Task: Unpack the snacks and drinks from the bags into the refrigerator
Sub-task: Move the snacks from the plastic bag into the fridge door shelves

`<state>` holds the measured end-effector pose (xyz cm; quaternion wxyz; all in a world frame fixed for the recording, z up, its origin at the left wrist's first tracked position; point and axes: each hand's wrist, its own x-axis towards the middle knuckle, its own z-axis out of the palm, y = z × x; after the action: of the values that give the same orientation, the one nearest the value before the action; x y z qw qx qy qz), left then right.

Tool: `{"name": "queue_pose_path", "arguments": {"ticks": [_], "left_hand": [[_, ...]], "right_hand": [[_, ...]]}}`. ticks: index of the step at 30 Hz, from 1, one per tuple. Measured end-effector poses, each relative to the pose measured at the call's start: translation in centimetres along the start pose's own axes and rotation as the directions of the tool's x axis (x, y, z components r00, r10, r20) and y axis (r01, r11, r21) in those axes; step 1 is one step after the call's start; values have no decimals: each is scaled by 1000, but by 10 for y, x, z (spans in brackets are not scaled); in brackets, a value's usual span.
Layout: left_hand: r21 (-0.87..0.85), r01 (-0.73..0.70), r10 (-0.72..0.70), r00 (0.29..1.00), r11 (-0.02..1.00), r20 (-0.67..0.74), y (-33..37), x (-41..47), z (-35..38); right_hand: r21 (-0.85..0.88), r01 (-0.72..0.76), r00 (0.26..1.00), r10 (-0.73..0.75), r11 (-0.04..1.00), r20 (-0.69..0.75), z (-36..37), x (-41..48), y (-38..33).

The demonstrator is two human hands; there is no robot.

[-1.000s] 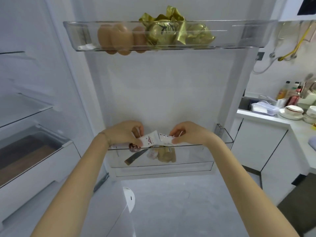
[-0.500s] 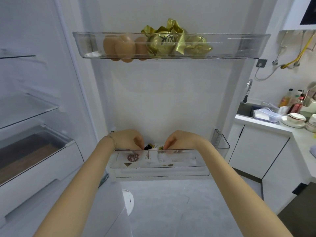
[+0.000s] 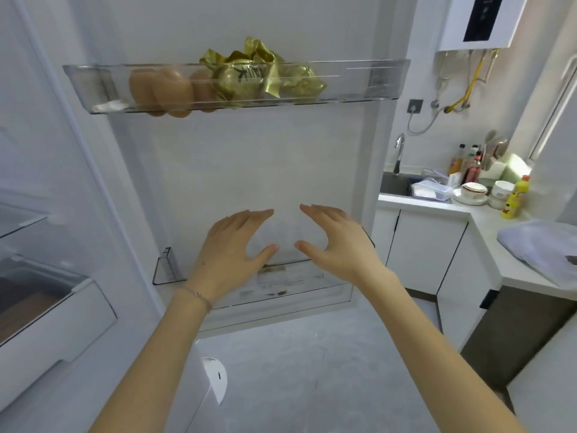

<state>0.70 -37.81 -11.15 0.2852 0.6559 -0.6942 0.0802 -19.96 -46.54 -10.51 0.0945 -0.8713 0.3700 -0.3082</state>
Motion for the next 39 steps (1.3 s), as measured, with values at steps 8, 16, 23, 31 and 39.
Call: {"name": "queue_pose_path", "arguments": {"ticks": [8,16,23,31,39], "left_hand": [[125,-186,185,983,975,19,72,33,49],[69,-341,341,940,938,5,181,91,116],[17,-401,401,916,916,8,304,145,212],[-88,-449,455,888,889,68,421,180,322],[-186,-554,578,808,811,114,508,242,418]], "right_hand": [[-159,-148,982,127,976,-136,-48,-40,61],[-246,-335,930,276,910,-244,-126,-88,164],[-331,-471,879,405,817,-251,-193,-139,280],[-377,-629,777,561,679,-286,-242,-202,393],[-380,-771,631,689,511,-356,-283,-232,499]]}}
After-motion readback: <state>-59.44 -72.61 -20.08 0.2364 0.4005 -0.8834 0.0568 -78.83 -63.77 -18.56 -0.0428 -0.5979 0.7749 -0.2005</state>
